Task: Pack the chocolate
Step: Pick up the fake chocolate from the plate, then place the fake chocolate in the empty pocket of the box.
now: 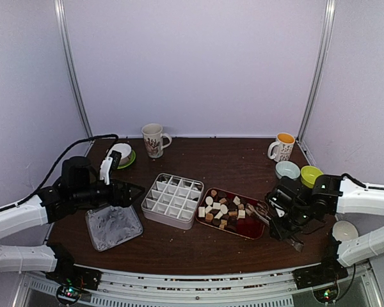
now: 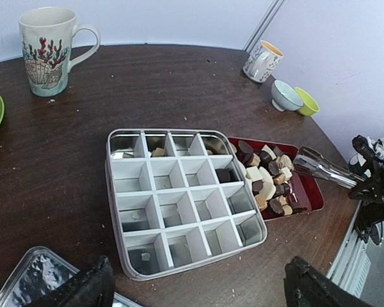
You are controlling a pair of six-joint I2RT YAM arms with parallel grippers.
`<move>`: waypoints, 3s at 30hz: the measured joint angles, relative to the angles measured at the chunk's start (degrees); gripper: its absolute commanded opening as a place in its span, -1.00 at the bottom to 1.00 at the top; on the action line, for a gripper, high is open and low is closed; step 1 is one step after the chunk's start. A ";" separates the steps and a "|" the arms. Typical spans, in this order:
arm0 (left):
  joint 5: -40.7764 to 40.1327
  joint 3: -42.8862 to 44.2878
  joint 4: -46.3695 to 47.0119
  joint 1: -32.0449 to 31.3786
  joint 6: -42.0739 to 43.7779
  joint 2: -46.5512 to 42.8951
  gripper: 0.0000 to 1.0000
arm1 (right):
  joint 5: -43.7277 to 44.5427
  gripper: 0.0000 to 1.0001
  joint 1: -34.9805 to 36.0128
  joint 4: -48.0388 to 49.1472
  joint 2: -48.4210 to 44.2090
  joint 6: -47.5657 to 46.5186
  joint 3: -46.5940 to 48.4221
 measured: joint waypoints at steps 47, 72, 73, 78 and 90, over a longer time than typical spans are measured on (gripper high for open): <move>0.00 0.00 -0.02 0.00 0.81 1.31 0.90 | 1.64 -0.52 -1.60 0.74 3.13 0.13 4.02; -0.02 2.64 -1.49 0.00 1.05 4.00 0.89 | -3.30 -0.49 7.98 14.32 32.24 -9.92 30.73; -0.04 2.73 -1.53 0.00 1.07 4.11 0.89 | -3.23 -0.48 7.98 14.47 33.29 -10.21 31.34; -0.02 3.10 -1.66 0.00 1.09 5.05 0.89 | -2.95 -0.44 7.98 15.67 36.15 -10.73 32.28; -0.02 3.15 -1.77 0.00 1.16 5.22 0.89 | -2.19 -0.09 7.98 16.87 37.18 -10.82 33.03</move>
